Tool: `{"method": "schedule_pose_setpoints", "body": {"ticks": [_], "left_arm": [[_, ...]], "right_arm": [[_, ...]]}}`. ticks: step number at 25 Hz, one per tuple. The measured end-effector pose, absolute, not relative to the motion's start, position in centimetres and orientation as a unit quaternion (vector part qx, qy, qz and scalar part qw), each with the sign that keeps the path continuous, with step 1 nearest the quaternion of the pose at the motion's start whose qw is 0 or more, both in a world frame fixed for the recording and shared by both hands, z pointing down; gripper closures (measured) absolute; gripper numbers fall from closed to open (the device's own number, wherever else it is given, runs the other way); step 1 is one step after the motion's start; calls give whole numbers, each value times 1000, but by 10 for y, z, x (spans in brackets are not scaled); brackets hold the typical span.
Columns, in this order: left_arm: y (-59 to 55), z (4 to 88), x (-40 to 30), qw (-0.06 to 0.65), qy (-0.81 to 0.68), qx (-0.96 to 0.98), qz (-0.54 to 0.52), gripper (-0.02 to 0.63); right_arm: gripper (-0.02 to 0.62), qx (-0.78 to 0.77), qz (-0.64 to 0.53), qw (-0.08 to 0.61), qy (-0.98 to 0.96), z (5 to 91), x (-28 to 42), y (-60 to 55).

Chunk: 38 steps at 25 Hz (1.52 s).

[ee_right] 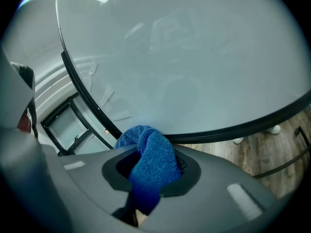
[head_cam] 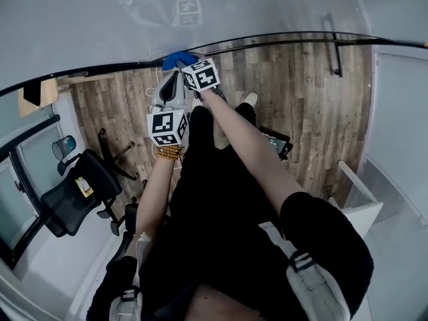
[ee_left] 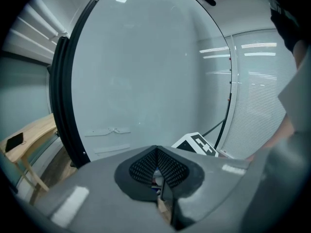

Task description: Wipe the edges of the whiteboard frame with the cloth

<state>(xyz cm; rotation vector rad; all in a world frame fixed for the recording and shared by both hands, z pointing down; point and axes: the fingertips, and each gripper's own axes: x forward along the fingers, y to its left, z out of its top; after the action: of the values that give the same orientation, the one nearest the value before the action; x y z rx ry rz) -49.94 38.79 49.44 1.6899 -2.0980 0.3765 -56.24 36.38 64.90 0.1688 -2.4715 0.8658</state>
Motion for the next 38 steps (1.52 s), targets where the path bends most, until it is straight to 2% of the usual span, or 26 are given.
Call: {"method": "schedule_pose_setpoints", "body": {"ticks": [13,28,38], "left_arm": [[367,497,-476,215,-765,592,133,508],[388,515,-488,236,-738,619,127,508],[364,505,-498,202,-764,601,119,508]], "right_arm": [[502,55,325,268,-905,647,-543,347],[503,89,363,272,-887,649,-522,338],[502,88,364,271,-887,653,-513,326]]}}
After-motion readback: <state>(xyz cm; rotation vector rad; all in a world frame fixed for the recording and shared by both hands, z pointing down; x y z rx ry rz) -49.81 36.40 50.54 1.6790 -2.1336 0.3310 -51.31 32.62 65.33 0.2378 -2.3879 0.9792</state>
